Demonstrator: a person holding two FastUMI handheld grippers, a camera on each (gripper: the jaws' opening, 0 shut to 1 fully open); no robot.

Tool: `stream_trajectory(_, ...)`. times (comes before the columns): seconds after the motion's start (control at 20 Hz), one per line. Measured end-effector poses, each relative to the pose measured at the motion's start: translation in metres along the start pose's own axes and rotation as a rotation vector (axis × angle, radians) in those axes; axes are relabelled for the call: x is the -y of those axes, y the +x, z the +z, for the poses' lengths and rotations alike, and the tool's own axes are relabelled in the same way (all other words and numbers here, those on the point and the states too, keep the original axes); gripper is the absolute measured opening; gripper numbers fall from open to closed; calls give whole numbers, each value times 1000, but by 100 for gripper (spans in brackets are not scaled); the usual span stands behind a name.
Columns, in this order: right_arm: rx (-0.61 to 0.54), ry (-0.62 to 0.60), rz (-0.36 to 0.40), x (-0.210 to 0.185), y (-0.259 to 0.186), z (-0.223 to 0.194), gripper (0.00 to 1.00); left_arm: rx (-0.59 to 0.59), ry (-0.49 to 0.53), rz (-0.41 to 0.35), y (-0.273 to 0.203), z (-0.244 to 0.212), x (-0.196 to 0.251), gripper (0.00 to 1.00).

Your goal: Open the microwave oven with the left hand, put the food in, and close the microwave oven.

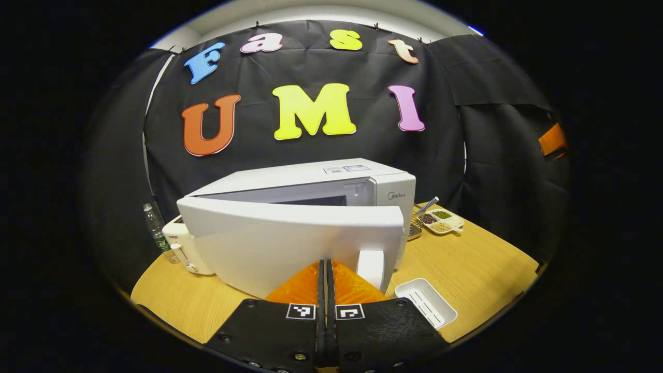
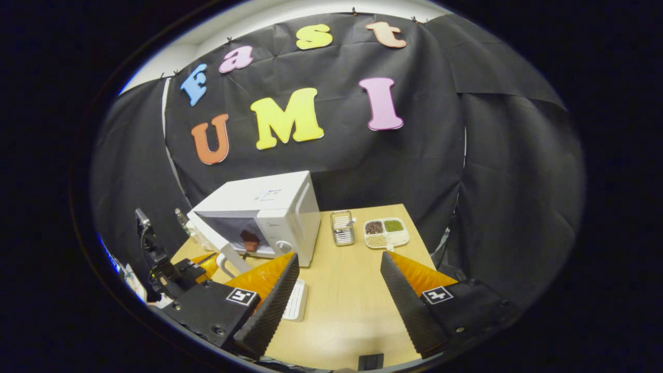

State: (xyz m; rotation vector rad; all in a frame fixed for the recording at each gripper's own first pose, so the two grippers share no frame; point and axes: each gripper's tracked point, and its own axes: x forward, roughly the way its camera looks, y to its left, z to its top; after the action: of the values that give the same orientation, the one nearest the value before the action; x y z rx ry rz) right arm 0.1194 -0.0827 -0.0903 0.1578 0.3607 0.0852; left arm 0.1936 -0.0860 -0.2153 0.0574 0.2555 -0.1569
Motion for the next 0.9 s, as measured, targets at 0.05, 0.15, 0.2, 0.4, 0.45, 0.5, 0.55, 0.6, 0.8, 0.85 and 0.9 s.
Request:
stream_trajectory(0.05,-3,4,-1,4,4,0,91,-1,-6,0,9,2,2,0)
stream_trajectory(0.15,-18,14,0,10,10,-1,90,-11,-12,0,22,4,4,0)
stream_trajectory(0.2,-22,18,0,13,15,-1,100,-12,-9,-1,29,6,6,0)
stream_trajectory(0.4,-34,18,-6,26,26,0,100,-11,5,2,54,12,10,0)
stream_trajectory(0.45,-36,17,-7,28,28,2,100,-8,4,3,60,15,11,0)
stream_trajectory(0.5,-39,14,-11,30,31,2,100,-9,1,3,66,17,12,0)
stream_trajectory(0.55,-41,16,-11,32,34,3,100,-10,-3,2,72,17,13,0)
stream_trajectory(0.6,-44,18,-11,34,36,3,100,-8,-4,4,78,19,14,0)
stream_trajectory(0.8,-50,21,-7,37,40,4,100,-6,13,9,81,19,16,0)
stream_trajectory(0.85,-55,23,-4,37,41,4,100,-3,14,9,82,19,16,0)
stream_trajectory(0.9,-58,22,-1,36,42,3,100,-2,14,9,82,20,16,9)
